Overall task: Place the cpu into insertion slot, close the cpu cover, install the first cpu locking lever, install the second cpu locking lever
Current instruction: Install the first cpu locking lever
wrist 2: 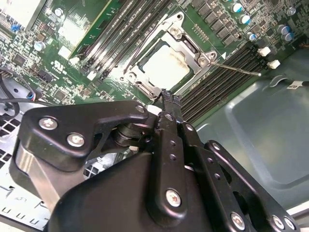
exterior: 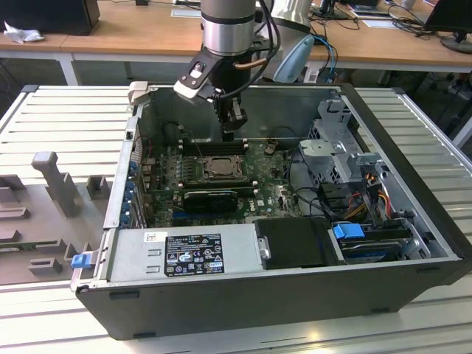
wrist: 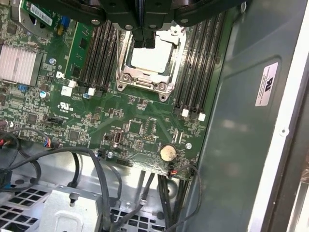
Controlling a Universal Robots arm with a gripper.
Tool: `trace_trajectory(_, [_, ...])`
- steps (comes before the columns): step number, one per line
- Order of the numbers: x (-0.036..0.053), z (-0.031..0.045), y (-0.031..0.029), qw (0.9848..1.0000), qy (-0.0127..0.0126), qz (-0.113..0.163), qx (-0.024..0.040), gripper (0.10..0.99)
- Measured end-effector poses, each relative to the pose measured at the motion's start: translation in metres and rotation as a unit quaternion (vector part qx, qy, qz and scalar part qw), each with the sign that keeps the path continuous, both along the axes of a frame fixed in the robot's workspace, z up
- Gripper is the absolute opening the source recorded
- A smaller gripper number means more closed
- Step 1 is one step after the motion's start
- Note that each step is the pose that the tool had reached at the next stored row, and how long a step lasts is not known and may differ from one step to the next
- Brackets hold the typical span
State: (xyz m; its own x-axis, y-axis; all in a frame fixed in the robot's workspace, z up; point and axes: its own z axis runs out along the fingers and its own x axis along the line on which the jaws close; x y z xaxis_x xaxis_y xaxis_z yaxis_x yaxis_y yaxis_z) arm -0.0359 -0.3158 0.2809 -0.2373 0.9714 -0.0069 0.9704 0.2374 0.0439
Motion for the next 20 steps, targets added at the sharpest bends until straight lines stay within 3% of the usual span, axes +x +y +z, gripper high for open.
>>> trace_trajectory(9, [0.0000,0.0000,0.0000,0.9996,0.0000,0.028,0.0000,0.106])
trace_trajectory(20, [0.0000,0.0000,0.0000,0.9981,0.0000,0.062,0.0000,0.106])
